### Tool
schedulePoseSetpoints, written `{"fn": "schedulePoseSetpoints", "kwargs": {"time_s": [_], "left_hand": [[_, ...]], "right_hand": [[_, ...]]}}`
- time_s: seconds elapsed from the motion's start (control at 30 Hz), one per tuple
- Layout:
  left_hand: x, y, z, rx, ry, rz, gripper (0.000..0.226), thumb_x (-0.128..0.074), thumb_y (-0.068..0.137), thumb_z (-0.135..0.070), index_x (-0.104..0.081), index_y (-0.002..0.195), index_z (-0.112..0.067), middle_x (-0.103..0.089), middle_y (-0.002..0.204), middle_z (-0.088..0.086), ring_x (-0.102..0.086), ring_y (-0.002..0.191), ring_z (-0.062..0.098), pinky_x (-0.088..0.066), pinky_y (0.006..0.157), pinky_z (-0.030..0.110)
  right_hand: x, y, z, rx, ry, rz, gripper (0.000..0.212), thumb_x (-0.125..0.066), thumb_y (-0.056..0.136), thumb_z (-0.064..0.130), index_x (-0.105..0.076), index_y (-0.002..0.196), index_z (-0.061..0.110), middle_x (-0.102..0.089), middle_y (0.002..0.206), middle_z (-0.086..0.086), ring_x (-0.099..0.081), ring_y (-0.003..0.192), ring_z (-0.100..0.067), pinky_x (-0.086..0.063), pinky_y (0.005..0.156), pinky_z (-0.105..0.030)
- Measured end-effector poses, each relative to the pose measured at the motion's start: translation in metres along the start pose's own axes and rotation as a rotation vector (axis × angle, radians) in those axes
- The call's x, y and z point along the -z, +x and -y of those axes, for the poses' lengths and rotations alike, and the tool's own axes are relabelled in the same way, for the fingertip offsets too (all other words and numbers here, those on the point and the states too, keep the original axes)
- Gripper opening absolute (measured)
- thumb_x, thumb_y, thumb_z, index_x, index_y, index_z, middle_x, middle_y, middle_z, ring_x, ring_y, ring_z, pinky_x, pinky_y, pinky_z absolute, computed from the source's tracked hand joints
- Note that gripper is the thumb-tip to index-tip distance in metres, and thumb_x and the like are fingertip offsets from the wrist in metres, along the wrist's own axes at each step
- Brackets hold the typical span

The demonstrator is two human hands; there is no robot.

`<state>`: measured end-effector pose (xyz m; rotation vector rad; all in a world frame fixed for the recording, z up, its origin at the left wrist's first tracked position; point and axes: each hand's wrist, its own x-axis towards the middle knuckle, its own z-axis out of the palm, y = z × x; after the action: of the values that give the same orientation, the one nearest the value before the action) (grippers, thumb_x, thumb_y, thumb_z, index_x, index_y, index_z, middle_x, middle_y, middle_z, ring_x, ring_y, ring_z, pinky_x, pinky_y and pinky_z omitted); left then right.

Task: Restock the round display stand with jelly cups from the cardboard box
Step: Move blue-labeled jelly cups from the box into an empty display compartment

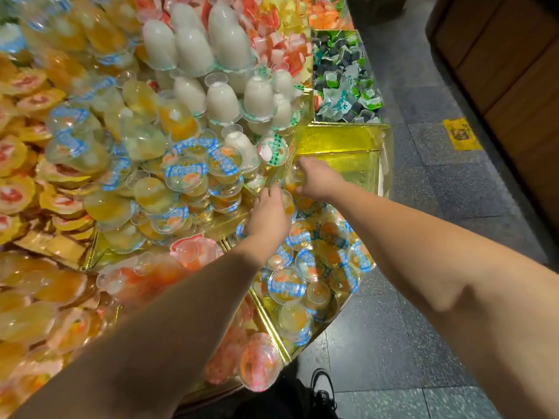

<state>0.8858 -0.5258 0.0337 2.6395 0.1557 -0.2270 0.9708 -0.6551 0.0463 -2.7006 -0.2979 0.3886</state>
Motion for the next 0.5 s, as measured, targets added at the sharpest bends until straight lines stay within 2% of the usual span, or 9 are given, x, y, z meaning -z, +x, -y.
{"fn": "schedulePoseSetpoints", "kwargs": {"time_s": [0.1,0.2,0.27,0.33,0.43,0.5], "left_hand": [[-0.003,-0.005,0.002,0.004,-0.074,-0.045,0.06,-0.067,0.09,-0.016,-0.034,0.141,-0.012,-0.037,0.14,0.009,-0.046,0.125,0.032,-0.044,0.097,0.048],[-0.001,-0.009,0.002,0.055,-0.156,-0.056,0.064,-0.069,0.09,-0.019,-0.034,0.143,-0.012,-0.033,0.144,0.007,-0.048,0.125,0.03,-0.046,0.094,0.046],[0.003,-0.012,0.002,0.081,-0.198,-0.05,0.065,-0.068,0.09,-0.019,-0.033,0.145,-0.012,-0.031,0.146,0.006,-0.051,0.122,0.029,-0.047,0.092,0.043],[0.008,-0.015,0.001,0.095,-0.207,-0.05,0.064,-0.067,0.091,-0.017,-0.033,0.145,-0.012,-0.03,0.146,0.006,-0.053,0.118,0.028,-0.046,0.089,0.038],[0.015,-0.022,0.0,0.115,-0.219,-0.052,0.062,-0.064,0.091,-0.012,-0.034,0.145,-0.013,-0.03,0.145,0.007,-0.054,0.113,0.027,-0.042,0.082,0.031],[0.02,-0.028,0.001,0.129,-0.234,-0.049,0.063,-0.064,0.09,-0.011,-0.035,0.145,-0.014,-0.032,0.143,0.007,-0.055,0.111,0.027,-0.045,0.084,0.033]], "right_hand": [[-0.001,-0.002,-0.002,0.005,0.107,-0.004,0.069,-0.075,0.085,0.025,-0.041,0.144,0.012,-0.047,0.144,-0.011,-0.046,0.131,-0.03,-0.041,0.102,-0.033],[0.0,-0.009,-0.007,-0.013,0.23,0.006,0.07,-0.072,0.086,0.02,-0.037,0.147,0.015,-0.048,0.146,-0.006,-0.053,0.125,-0.024,-0.04,0.086,-0.023],[0.0,-0.013,-0.011,-0.044,0.305,0.016,0.069,-0.069,0.088,0.015,-0.035,0.149,0.016,-0.05,0.143,-0.005,-0.054,0.122,-0.022,-0.041,0.082,-0.023],[0.001,-0.017,-0.013,-0.064,0.354,0.032,0.069,-0.065,0.09,0.011,-0.032,0.151,0.016,-0.051,0.143,-0.007,-0.052,0.125,-0.022,-0.044,0.087,-0.026],[0.005,-0.023,-0.015,-0.07,0.378,0.072,0.069,-0.06,0.094,0.008,-0.026,0.154,0.014,-0.046,0.148,-0.01,-0.047,0.133,-0.024,-0.044,0.103,-0.032],[0.007,-0.027,-0.014,-0.075,0.367,0.089,0.068,-0.058,0.096,0.009,-0.023,0.155,0.014,-0.043,0.151,-0.009,-0.046,0.135,-0.025,-0.043,0.106,-0.036]]}}
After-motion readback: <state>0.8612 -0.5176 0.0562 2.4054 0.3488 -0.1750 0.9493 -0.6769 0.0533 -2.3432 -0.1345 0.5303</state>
